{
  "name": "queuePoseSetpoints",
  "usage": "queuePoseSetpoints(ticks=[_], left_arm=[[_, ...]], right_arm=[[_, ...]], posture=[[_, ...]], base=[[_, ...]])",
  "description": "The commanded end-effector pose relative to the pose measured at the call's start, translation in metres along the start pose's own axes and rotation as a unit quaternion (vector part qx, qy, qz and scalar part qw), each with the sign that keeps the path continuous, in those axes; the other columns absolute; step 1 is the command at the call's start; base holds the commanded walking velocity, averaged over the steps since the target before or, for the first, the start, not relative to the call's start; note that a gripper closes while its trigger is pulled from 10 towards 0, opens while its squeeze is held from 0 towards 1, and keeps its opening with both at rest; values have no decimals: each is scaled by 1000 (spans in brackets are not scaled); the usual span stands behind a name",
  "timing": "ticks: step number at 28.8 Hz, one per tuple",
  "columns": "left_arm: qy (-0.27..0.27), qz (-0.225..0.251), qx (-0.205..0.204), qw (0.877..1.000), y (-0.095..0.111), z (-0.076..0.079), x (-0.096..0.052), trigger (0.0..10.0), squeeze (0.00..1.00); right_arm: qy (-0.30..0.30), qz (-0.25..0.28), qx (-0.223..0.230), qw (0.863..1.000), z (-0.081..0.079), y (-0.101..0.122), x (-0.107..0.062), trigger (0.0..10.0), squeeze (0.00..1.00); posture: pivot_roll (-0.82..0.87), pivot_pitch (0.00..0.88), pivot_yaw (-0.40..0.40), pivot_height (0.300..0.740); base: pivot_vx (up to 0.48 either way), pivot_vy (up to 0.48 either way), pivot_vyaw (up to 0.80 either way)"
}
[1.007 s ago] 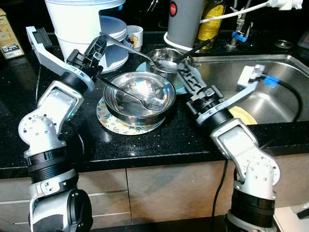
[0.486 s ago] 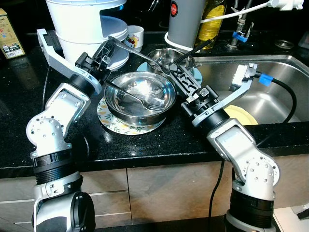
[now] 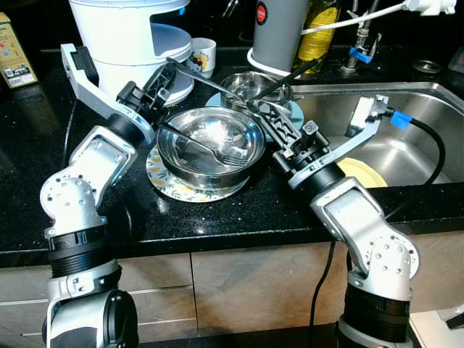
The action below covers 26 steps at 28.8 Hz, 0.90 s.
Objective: Kitchen organization
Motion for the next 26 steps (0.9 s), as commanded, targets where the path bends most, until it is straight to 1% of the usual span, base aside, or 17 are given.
queuePoseSetpoints(ticks=[1, 5, 6, 7, 8, 9, 10, 11, 15, 17, 19, 23, 26], left_arm=[[-10, -3, 17, 1000, 1, 4, -3, 0, 0], [-8, 9, 26, 1000, 4, 5, -2, 0, 0], [-8, 20, 23, 999, 9, 5, -1, 0, 0], [-8, 20, 23, 999, 9, 5, -1, 0, 0], [-5, 46, 23, 999, 19, 4, -1, 0, 0], [-2, 56, 26, 998, 24, 3, -2, 0, 0], [-2, 56, 26, 998, 24, 3, -2, 0, 0], [4, 65, 34, 997, 31, 0, -3, 0, 0], [11, 72, 45, 996, 41, -4, -6, 0, 0], [7, 76, 40, 996, 45, -3, -8, 0, 0], [0, 76, 34, 997, 45, -1, -8, 0, 0], [-18, 60, 35, 997, 35, 5, -8, 0, 0], [-19, 61, 33, 997, 33, 6, -8, 0, 0]], right_arm=[[10, 4, -2, 1000, -6, 1, -1, 0, 0], [12, 7, 0, 1000, -6, 2, -1, 0, 0], [12, 8, 0, 1000, -6, 3, -1, 0, 0], [12, 8, 0, 1000, -6, 3, -1, 0, 0], [8, 6, -9, 1000, -5, 3, -1, 0, 161], [1, 6, -16, 1000, -3, 4, -1, 1529, 451], [1, 6, -16, 1000, -3, 4, -1, 1529, 451], [-8, 8, -20, 1000, -1, 5, -2, 10000, 1000], [-13, 10, -19, 1000, 1, 6, -2, 10000, 1000], [-20, 10, -22, 1000, 3, 7, -2, 10000, 1000], [-24, 10, -24, 999, 5, 8, -3, 10000, 1000], [-33, 7, -24, 999, 9, 8, -1, 10000, 1000], [-34, 4, -26, 999, 10, 7, -1, 10000, 1000]], posture=[[2, 258, 17, 740], [2, 257, 18, 740], [2, 257, 18, 740], [2, 257, 18, 740], [2, 256, 19, 740], [2, 256, 19, 740], [2, 256, 19, 740], [1, 256, 19, 740], [2, 256, 19, 740], [2, 256, 19, 740], [2, 256, 19, 740], [4, 255, 17, 740], [4, 255, 17, 740]], base=[[0, 0, 0], [0, 0, 0], [0, 0, 0], [0, 0, 0], [0, 0, 0], [0, 0, 0], [0, 0, 0], [0, 0, 0], [0, 0, 0], [0, 0, 0], [0, 0, 0], [0, 0, 0], [0, 0, 0]])
Point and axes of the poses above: a point about 5 cm out from each wrist's last joint towards the gripper, its own x axis pointing out of the wrist towards the gripper, its own y axis along the axis of the wrist's last joint, z = x × y, the point moved 4 cm from there along x, pointing out of the wrist towards the gripper, and after that the axes turned 2 degrees about -x, right-handed, at the moved point
